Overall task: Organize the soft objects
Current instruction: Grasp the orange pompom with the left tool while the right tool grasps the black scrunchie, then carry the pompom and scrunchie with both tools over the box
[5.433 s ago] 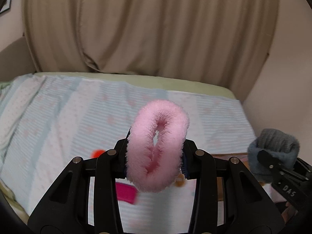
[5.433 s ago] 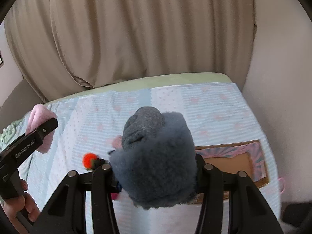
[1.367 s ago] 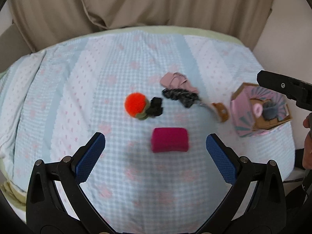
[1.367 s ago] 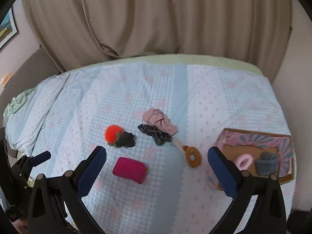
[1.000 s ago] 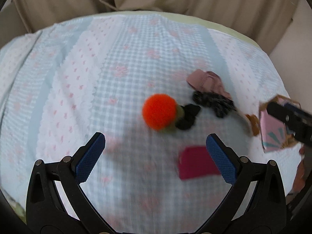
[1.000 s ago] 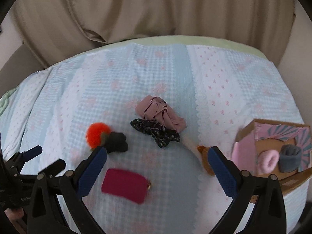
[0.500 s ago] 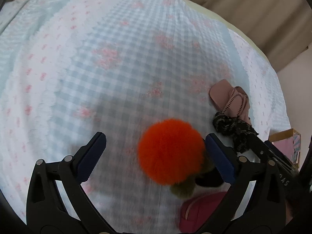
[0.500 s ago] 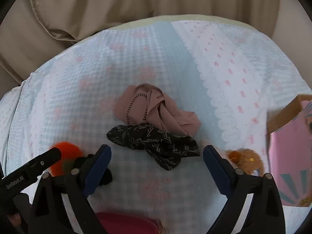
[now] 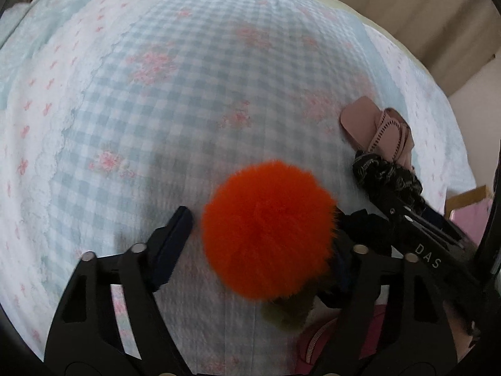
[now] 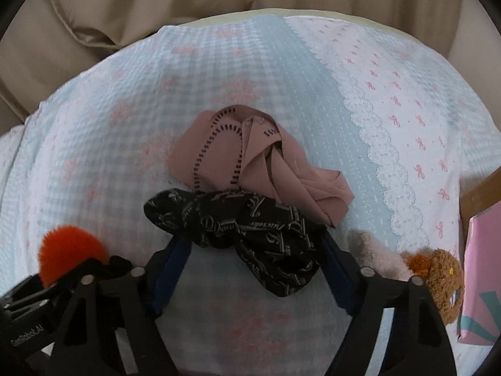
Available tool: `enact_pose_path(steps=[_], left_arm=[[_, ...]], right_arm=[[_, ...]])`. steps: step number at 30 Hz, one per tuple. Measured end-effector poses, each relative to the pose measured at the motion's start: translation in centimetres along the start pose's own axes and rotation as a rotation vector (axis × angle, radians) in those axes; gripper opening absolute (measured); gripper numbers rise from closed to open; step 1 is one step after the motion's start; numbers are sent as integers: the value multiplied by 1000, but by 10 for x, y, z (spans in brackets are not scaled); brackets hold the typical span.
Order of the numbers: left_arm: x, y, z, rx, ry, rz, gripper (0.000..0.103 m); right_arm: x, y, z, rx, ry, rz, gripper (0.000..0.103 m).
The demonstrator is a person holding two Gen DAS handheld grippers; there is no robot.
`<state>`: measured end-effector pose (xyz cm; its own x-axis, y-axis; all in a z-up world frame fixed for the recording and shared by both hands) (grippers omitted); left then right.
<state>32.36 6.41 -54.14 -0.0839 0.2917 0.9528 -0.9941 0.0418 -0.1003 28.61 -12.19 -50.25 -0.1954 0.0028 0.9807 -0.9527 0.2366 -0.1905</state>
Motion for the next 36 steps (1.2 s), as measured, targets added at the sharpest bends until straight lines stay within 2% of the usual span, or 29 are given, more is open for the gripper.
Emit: enact_pose_path(steps=[2,5,11,17,28,36], left_arm=[[-1,2,4,-26,-24,5,44],[-1,3,10,-62,-51,20,36],[8,-1,10,-58,-47,54,35],[21,-3,3,-46,-55,85,35],[49,2,-1,-46,-64,133,35],[97,6,9,-50,-67,194,35]], right_arm=[[0,0,-1,16,14,5,69],[2,1,-3,35,32,14,59],[8,4,-5,38,43,31,45],[14,8,-2,23,28,39,38],[45,15,-1,2,-6,81,36],[91,22,3,-4,-23,125,36]])
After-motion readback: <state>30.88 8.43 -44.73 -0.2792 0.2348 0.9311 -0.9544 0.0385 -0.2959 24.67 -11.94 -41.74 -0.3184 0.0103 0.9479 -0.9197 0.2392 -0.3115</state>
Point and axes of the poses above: each gripper's, at about its wrist camera, not at the fingertips, and x roughly against the way its jaws point, z to its right, y to its underside, the point moved 8 cm from there along -x, roughly the way its jaws point, and after that the axes turned 15 degrees about -z, right-handed, at the moved point
